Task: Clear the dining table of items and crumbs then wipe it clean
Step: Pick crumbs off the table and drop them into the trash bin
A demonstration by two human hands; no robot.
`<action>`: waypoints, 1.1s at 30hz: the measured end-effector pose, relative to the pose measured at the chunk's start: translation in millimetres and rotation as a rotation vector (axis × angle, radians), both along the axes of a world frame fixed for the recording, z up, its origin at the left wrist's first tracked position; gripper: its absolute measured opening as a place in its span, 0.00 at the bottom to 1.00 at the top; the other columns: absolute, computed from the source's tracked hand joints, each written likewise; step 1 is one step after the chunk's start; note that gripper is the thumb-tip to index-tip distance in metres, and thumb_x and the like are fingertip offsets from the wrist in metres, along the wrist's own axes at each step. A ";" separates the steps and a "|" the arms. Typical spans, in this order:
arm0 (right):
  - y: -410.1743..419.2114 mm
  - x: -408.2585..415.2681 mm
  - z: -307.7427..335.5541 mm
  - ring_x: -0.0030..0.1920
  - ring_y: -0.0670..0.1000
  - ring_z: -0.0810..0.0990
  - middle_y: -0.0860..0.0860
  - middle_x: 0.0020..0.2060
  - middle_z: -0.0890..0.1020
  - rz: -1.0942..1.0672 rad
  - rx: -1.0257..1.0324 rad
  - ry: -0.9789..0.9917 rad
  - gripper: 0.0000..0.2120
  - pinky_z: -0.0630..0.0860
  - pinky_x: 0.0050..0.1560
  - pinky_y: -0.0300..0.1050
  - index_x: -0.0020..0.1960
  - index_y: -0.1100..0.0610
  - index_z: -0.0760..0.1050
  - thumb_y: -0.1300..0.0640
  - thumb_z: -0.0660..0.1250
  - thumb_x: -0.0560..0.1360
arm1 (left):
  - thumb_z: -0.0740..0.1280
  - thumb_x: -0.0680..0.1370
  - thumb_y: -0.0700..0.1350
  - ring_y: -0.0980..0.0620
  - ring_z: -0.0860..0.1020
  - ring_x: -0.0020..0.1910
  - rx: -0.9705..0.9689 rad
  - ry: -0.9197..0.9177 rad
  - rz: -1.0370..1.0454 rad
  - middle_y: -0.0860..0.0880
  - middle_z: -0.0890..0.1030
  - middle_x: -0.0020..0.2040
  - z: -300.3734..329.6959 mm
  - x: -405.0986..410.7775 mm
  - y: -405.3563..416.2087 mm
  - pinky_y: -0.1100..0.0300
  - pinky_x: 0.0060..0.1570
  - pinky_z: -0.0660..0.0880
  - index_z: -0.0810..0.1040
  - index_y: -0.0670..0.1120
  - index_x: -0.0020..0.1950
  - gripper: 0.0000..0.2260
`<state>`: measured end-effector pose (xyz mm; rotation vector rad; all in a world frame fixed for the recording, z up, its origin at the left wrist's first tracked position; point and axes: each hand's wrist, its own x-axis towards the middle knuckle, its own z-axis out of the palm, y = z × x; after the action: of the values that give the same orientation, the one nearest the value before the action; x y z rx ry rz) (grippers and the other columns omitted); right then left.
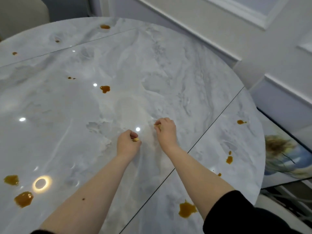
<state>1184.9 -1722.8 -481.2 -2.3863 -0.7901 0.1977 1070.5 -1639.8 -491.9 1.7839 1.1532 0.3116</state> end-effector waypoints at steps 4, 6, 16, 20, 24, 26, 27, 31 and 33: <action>1.7 15.7 -7.4 0.53 0.59 0.73 0.59 0.51 0.77 0.050 -0.041 0.034 0.04 0.69 0.54 0.48 0.46 0.64 0.79 0.65 0.66 0.72 | 0.68 0.68 0.34 0.48 0.75 0.38 -0.002 -0.030 0.009 0.46 0.77 0.40 -3.9 22.9 -2.5 0.62 0.41 0.69 0.79 0.39 0.45 0.06; 2.1 19.8 -15.4 0.58 0.60 0.72 0.59 0.57 0.76 0.059 -0.067 0.042 0.04 0.69 0.59 0.49 0.45 0.64 0.79 0.65 0.67 0.71 | 0.68 0.68 0.34 0.48 0.75 0.38 0.004 -0.037 0.007 0.46 0.77 0.40 -6.2 31.1 -3.6 0.62 0.41 0.69 0.79 0.40 0.44 0.06; -10.3 20.9 -14.9 0.51 0.56 0.73 0.57 0.47 0.77 0.108 -0.129 0.061 0.05 0.73 0.50 0.53 0.47 0.63 0.76 0.66 0.61 0.75 | 0.68 0.69 0.34 0.49 0.76 0.38 -0.019 -0.042 0.017 0.48 0.77 0.40 -8.6 40.1 -9.6 0.63 0.38 0.70 0.78 0.39 0.45 0.06; -15.8 15.3 -9.2 0.45 0.51 0.72 0.55 0.45 0.77 0.051 -0.029 0.132 0.04 0.70 0.45 0.41 0.44 0.61 0.76 0.66 0.63 0.73 | 0.68 0.69 0.34 0.50 0.75 0.37 -0.012 -0.068 0.014 0.52 0.74 0.36 2.4 30.1 -12.1 0.69 0.33 0.68 0.76 0.42 0.43 0.06; -13.7 -0.5 7.5 0.42 0.50 0.72 0.55 0.44 0.77 0.034 0.079 0.157 0.03 0.62 0.40 0.33 0.45 0.63 0.77 0.65 0.65 0.74 | 0.69 0.69 0.34 0.49 0.75 0.37 0.014 -0.088 0.043 0.51 0.74 0.35 18.5 10.2 -10.3 0.58 0.38 0.73 0.76 0.43 0.42 0.06; -8.7 -16.7 19.0 0.41 0.48 0.71 0.54 0.44 0.77 0.056 0.100 0.158 0.03 0.62 0.41 0.32 0.46 0.63 0.77 0.63 0.66 0.75 | 0.68 0.69 0.34 0.48 0.75 0.37 0.003 -0.117 0.072 0.50 0.75 0.35 25.9 -9.2 -8.8 0.57 0.39 0.73 0.76 0.43 0.41 0.05; -5.1 -22.3 21.8 0.41 0.48 0.71 0.55 0.44 0.78 0.065 0.114 0.151 0.03 0.62 0.40 0.32 0.45 0.63 0.78 0.63 0.66 0.75 | 0.68 0.69 0.34 0.48 0.75 0.37 0.002 -0.124 0.082 0.49 0.75 0.36 27.4 -17.1 -7.9 0.58 0.39 0.73 0.76 0.43 0.41 0.05; 17.3 -69.8 37.2 0.41 0.48 0.73 0.58 0.43 0.80 0.108 0.145 0.181 0.02 0.64 0.42 0.34 0.42 0.61 0.78 0.62 0.68 0.73 | 0.68 0.69 0.34 0.48 0.76 0.37 0.020 -0.154 0.179 0.49 0.75 0.35 40.5 -74.7 1.6 0.60 0.38 0.71 0.77 0.42 0.41 0.05; 31.3 -107.3 47.2 0.40 0.48 0.74 0.57 0.44 0.80 0.141 0.166 0.213 0.02 0.67 0.43 0.35 0.43 0.60 0.78 0.62 0.68 0.73 | 0.68 0.69 0.34 0.48 0.76 0.37 0.031 -0.167 0.231 0.50 0.75 0.35 51.7 -114.7 8.7 0.62 0.36 0.70 0.76 0.42 0.42 0.05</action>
<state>1077.6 -1691.5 -434.0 -2.1146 -0.8390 0.4195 955.9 -1631.2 -440.2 1.6185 1.2399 0.6065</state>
